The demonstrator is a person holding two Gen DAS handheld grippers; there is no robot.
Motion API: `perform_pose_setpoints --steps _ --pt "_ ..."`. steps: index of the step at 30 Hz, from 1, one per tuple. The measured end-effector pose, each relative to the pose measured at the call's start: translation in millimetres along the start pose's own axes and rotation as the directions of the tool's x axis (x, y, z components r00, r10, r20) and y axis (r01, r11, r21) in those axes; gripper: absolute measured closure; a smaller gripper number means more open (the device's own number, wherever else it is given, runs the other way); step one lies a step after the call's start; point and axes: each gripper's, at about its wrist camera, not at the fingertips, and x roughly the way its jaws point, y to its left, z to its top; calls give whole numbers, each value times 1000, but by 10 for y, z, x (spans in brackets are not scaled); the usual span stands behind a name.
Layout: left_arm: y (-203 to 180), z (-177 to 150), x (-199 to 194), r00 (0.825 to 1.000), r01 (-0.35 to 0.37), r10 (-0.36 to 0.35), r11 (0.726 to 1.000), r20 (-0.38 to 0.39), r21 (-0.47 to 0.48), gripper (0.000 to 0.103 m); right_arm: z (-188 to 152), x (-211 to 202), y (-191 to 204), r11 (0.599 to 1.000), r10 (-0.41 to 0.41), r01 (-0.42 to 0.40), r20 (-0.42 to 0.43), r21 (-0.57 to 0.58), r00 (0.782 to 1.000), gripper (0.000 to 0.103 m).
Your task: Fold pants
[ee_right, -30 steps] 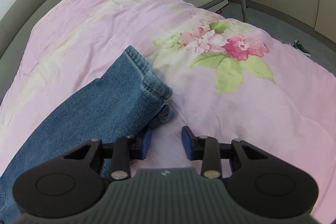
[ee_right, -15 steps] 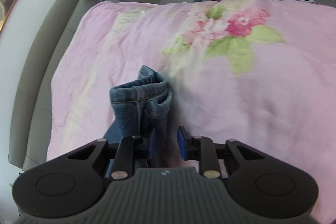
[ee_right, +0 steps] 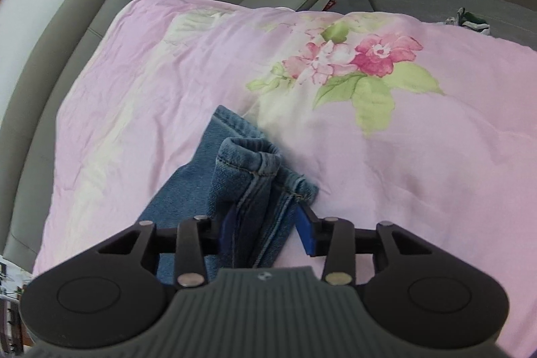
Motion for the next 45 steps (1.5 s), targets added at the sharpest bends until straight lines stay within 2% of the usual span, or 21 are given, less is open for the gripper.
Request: perform_pose_setpoints --steps 3,5,7,9,10,17,20,24,26,28,33,35,37,38,40,41,43,45 --pt "7 -46 37 1000 -14 14 1000 3 -7 82 -43 105 -94 999 -1 1 -1 36 1000 66" --pt "4 -74 68 1000 -28 28 1000 7 -5 82 -69 174 -129 998 3 -3 5 55 1000 59" --pt "0 -87 81 999 -34 34 999 9 -10 82 -82 240 -118 998 2 -2 12 69 1000 58" --pt "7 -87 67 999 -30 31 999 10 -21 82 -72 241 -18 999 -24 23 22 29 999 71" --pt "13 -91 48 1000 -27 28 999 12 -27 82 -56 211 57 1000 -22 22 22 2 1000 90" --pt "24 -105 -5 999 -52 52 998 0 -40 85 117 -551 581 976 45 -9 161 -217 986 96" --pt "83 -135 68 998 -56 55 997 -32 -51 85 94 -525 620 949 -29 88 192 -303 981 96" --pt "185 -259 330 984 -142 139 990 -111 -12 85 6 -48 323 949 -177 195 93 -247 980 97" --pt "288 -293 390 982 -138 130 989 -135 -49 85 -77 99 230 941 -205 219 79 -257 976 96" --pt "261 -265 381 980 -143 137 989 -144 -29 84 -108 142 243 926 -212 227 83 -301 974 95" --pt "101 -196 317 968 -180 184 983 -171 39 78 60 44 231 939 -183 175 2 -297 983 91" --pt "47 -183 251 962 -195 204 978 -182 68 76 85 -45 240 926 -199 186 -5 -328 980 76" --pt "-1 -165 153 959 -204 218 975 -182 90 76 82 -189 268 904 -199 185 5 -386 980 71" --pt "-28 -151 98 960 -202 217 974 -175 102 76 85 -251 266 902 -182 167 1 -398 983 67" --pt "-105 -106 -10 969 -176 195 976 -155 125 76 93 -383 250 913 -121 104 -19 -394 992 66" --pt "-158 -93 -60 973 -159 179 978 -147 138 76 100 -427 231 923 -86 69 -29 -378 996 61" --pt "-301 -63 -107 981 -121 145 977 -130 176 76 118 -482 172 948 -15 2 -38 -319 999 47" --pt "-474 -57 -104 986 -88 117 971 -123 220 76 141 -462 96 967 35 -46 -47 -249 998 46"
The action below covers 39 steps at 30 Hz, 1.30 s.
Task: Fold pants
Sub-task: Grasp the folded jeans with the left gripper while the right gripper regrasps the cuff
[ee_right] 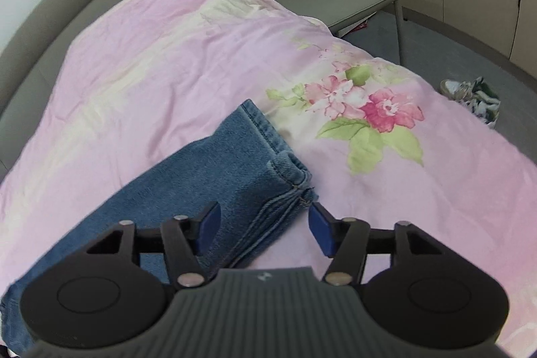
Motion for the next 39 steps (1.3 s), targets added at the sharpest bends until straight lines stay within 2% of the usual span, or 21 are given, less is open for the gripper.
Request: perform_pose_setpoints --steps 6,8,13,16,18,19,20,25,27,28,29,31,34,39 --pt "-574 87 292 997 74 -70 988 -33 138 76 -9 228 -233 993 6 -7 2 121 1000 48" --pt "-767 57 405 994 106 -97 978 -59 179 76 -18 309 -306 986 33 -33 1 163 999 48" --pt "-1215 44 658 980 179 -153 958 -131 222 76 -84 505 -390 967 105 -101 -6 232 994 48" --pt "-1446 50 832 971 208 -170 947 -168 245 76 -125 568 -383 964 130 -126 -2 232 992 48" --pt "-1590 41 943 965 229 -182 936 -189 268 76 -135 583 -387 972 104 -101 -2 213 995 58" --pt "-1660 35 994 963 234 -183 933 -199 275 77 -145 596 -400 975 87 -83 -8 204 996 79" --pt "-1718 33 1050 960 239 -184 930 -210 280 76 -157 609 -431 973 96 -91 -11 211 995 85" --pt "-1919 40 1260 951 263 -192 914 -242 309 77 -180 469 -465 970 130 -128 2 206 991 89" --pt "-1954 51 1319 949 271 -198 910 -245 314 76 -178 376 -470 970 113 -109 -4 219 994 88" --pt "-1969 52 1357 948 270 -195 911 -250 313 76 -185 335 -478 969 93 -88 -7 230 996 80" --pt "-1970 55 1390 948 269 -193 912 -255 310 76 -201 294 -507 963 104 -99 -7 250 995 56" --pt "-2005 66 1464 946 270 -191 913 -262 306 76 -251 235 -574 937 171 -168 18 306 985 34" --pt "-2076 80 1542 944 275 -193 909 -268 314 76 -277 259 -589 904 236 -237 49 356 971 29" --pt "-2132 75 1579 941 284 -196 901 -275 328 77 -214 499 -477 923 187 -196 57 330 981 28"
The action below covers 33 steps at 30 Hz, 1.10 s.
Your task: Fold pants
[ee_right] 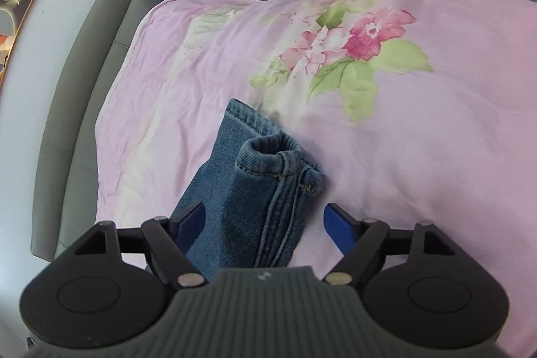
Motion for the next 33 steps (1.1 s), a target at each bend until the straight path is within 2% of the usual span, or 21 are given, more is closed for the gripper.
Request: perform_pose_setpoints --steps 2,3,4,5,6,7,9,12,15,16,18,21,23,26,28,29,33 --pt "17 -5 -11 1000 2 -2 1000 -4 0 76 1 71 18 1000 -19 19 7 -1 1000 30" --pt "23 -1 -9 1000 3 -3 1000 -7 -1 76 -6 89 40 998 -54 54 13 -16 998 36" --pt "11 28 11 1000 5 -5 1000 -7 -1 76 -4 109 53 997 -78 78 11 -29 997 54" --pt "8 38 17 1000 9 -9 1000 -6 1 76 -5 106 23 997 -75 75 5 -26 997 64" --pt "11 45 17 1000 15 -15 1000 -5 3 76 -3 92 -40 998 -58 58 -4 -8 998 69" --pt "13 55 23 1000 22 -22 1000 -2 6 77 0 74 -105 999 -46 46 -16 10 999 80" --pt "8 80 70 999 33 -33 999 -7 11 77 -3 62 -244 999 -10 11 -30 40 999 88" --pt "31 82 165 999 32 -32 999 -27 5 77 5 117 -307 998 15 -13 -25 69 1000 89" --pt "47 81 292 999 -7 8 1000 -52 24 79 0 202 -267 996 12 -13 4 93 1000 90" --pt "68 78 314 998 -14 16 999 -58 32 82 -6 212 -220 997 -4 4 9 78 1000 94" --pt "152 81 351 997 -30 31 999 -69 17 96 -16 159 -54 999 -32 31 26 7 999 96" --pt "286 104 378 996 -6 2 999 -92 -40 97 -15 -39 244 997 -1 6 59 -81 998 97" --pt "230 91 366 995 -26 23 999 -96 -26 97 -18 -168 506 989 7 3 68 -150 998 97" --pt "108 67 228 996 -59 60 998 -71 19 96 -52 -354 997 958 11 10 71 -286 997 97" --pt "128 39 25 999 -16 16 1000 -30 -12 90 -140 -508 1335 920 5 25 75 -390 997 97" --pt "150 16 -81 1000 7 -7 1000 -11 -20 90 -180 -547 1495 902 0 34 78 -431 997 97" --pt "242 -86 -551 998 17 -15 1000 66 -19 90 -492 -672 2086 809 -12 72 106 -584 994 97"
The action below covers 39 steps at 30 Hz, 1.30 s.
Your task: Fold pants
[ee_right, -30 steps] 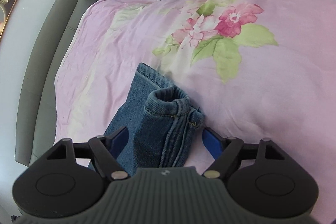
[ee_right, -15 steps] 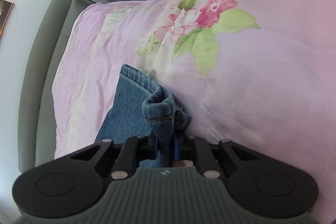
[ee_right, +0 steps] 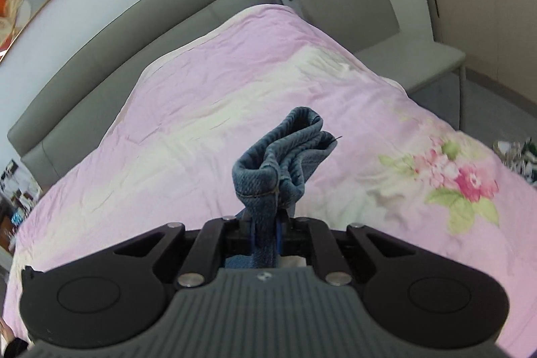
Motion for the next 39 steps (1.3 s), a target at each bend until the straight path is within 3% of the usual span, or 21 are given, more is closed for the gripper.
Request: perform_pose_setpoints --steps 4,8,13,16,22,24,27,31,33,35,39 --pt "177 -33 -402 998 -7 9 999 56 -35 89 -107 -91 736 980 13 -6 32 -199 999 97" --pt "306 -15 -726 994 -26 33 998 107 -62 89 -337 -90 1406 940 83 -68 29 -334 996 97" --pt "621 -51 -1026 986 -33 51 993 157 -112 89 -718 148 1975 911 161 -175 -69 -374 985 96" --pt "867 -87 -1181 982 -48 74 987 175 -151 89 -1017 409 2187 902 167 -212 -148 -376 975 96" --pt "1202 -200 -1243 983 -38 78 973 168 -228 88 -1694 909 2362 883 126 -250 -312 -398 942 94" --pt "1243 -223 -1217 984 -20 62 969 167 -247 82 -1859 1042 2357 880 129 -280 -373 -385 919 87" --pt "1259 -268 -1192 986 16 27 966 164 -258 78 -1960 1062 2329 870 139 -300 -389 -392 911 78" --pt "1201 -269 -1055 988 79 -43 964 145 -252 68 -1902 899 2256 853 220 -380 -414 -357 883 49" --pt "1142 -243 -931 990 95 -64 964 129 -249 63 -1887 765 2181 850 225 -379 -400 -366 889 45" --pt "1071 -235 -796 993 89 -65 964 103 -250 57 -1862 639 2092 849 201 -348 -365 -398 909 45" --pt "1013 -274 -510 999 38 -31 964 31 -261 57 -1696 510 1795 872 119 -234 -277 -429 954 44"
